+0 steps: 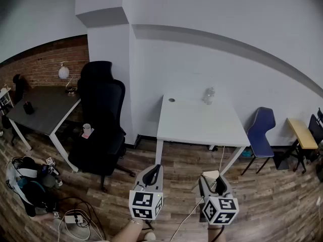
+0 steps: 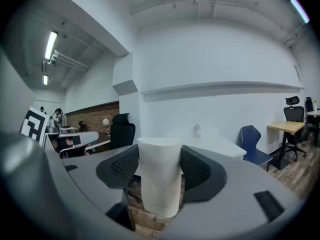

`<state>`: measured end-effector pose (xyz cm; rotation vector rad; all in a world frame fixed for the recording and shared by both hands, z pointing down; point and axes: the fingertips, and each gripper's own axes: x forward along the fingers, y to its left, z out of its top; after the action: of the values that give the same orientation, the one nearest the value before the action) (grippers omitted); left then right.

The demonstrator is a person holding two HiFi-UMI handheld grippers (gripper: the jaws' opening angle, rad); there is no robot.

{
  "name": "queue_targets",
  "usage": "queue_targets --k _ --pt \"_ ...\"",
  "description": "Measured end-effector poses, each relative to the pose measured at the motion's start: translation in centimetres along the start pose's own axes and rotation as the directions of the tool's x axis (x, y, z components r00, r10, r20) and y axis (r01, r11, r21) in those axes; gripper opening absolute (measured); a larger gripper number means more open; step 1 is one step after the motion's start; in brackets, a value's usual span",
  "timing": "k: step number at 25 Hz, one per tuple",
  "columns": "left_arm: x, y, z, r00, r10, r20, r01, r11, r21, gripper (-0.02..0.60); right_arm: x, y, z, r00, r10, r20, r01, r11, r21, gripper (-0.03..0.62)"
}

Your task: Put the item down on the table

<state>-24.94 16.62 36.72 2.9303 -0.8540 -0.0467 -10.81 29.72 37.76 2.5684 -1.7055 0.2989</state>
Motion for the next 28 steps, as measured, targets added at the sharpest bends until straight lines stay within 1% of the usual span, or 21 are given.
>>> queue_targets --k 4,7,11,15,21,28 --pt "0.2 1.0 -0.4 1.0 0.003 -0.004 -0.003 1.0 -0.001 0.021 0.8 0.6 -0.1 1.0 0.001 -0.005 -0.001 1.0 0.003 0.285" --pt "0.5 2.0 -0.6 1.0 0.004 -0.006 -0.004 1.0 -0.011 0.021 1.5 1.0 0.0 1.0 -0.006 -0.001 0.006 1.0 0.026 0.285" --pt "1.1 2.9 -0.9 1.0 -0.008 -0.003 0.008 1.0 -0.018 0.021 2.3 1.4 0.0 1.0 -0.011 0.004 0.011 1.0 0.028 0.285" --pt "1.7 3.4 -1.4 1.0 -0.008 -0.011 0.008 0.999 -0.041 0.021 3.0 1.4 -0.1 1.0 -0.013 -0.005 0.013 0.999 0.034 0.285" --pt "3.8 3.5 -2.5 0.999 -0.029 -0.04 0.027 0.999 -0.044 0.021 4.2 0.1 -0.6 0.999 -0.029 -0.016 0.03 0.998 0.05 0.285" --pt "7.9 3.4 -2.2 0.999 -0.028 -0.042 0.027 1.0 -0.013 0.021 7.3 -2.6 -0.2 0.999 -0.042 -0.022 0.043 0.997 0.07 0.285"
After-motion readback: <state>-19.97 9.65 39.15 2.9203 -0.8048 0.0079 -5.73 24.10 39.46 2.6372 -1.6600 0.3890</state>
